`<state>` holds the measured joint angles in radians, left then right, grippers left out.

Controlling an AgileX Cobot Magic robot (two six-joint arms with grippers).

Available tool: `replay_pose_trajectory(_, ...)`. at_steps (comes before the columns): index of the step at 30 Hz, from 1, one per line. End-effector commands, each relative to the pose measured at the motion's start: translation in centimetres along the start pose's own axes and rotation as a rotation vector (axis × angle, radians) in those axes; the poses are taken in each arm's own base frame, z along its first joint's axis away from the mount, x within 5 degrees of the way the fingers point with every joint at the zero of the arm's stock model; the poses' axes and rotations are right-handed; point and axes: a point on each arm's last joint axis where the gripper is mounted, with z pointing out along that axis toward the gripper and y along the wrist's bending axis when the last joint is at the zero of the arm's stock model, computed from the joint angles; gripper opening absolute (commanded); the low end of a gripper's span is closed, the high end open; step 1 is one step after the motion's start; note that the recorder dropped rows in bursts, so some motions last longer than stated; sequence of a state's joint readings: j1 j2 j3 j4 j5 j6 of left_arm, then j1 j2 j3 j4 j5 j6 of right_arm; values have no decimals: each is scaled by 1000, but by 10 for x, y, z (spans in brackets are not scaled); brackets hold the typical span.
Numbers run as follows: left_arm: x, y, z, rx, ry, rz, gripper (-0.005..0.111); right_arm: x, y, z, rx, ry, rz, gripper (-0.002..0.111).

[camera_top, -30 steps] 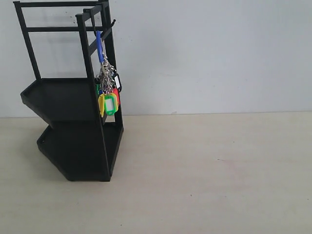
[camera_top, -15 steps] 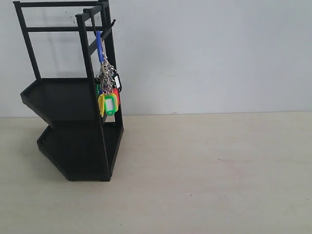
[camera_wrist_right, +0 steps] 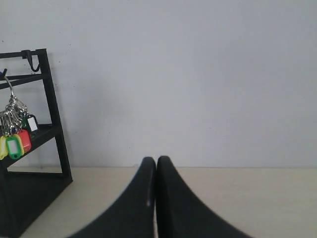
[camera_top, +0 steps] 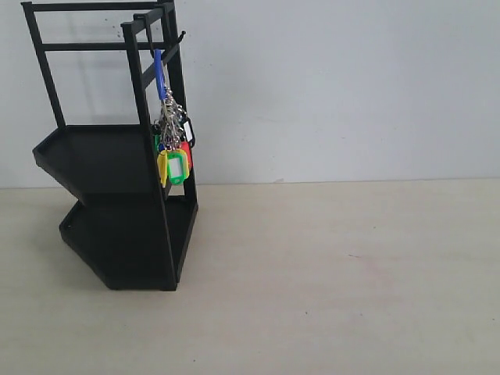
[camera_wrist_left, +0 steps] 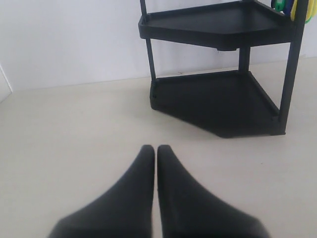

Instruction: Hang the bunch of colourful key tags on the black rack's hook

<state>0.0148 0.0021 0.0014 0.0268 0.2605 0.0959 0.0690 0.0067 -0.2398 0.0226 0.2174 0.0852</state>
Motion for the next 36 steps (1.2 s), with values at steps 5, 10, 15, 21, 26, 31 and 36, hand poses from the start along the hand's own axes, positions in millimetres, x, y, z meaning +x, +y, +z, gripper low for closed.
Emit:
replay_pose_trajectory(5, -1, 0, 0, 1, -9, -2, 4, 7, -1, -1, 3, 53, -49, 0)
replay_pose_trajectory(10, -1, 0, 0, 1, -9, -2, 4, 33, -3, 5, 8, 114, -48, 0)
replay_pose_trajectory(15, -1, 0, 0, 1, -9, -2, 4, 72, -8, 8, 18, 200, -51, 0)
replay_pose_trajectory(21, -1, 0, 0, 1, -9, -2, 4, 86, -9, 6, 27, 301, -40, 0)
replay_pose_trajectory(26, -1, 0, 0, 1, -9, -2, 4, 91, -10, 5, 31, 358, -43, 0)
replay_pose_trajectory(31, -1, 0, 0, 1, -9, -2, 4, 91, -10, 5, 29, 362, -62, 0)
replay_pose_trajectory(36, -1, 0, 0, 1, -9, -2, 4, 91, -10, 5, 32, 362, -64, 0)
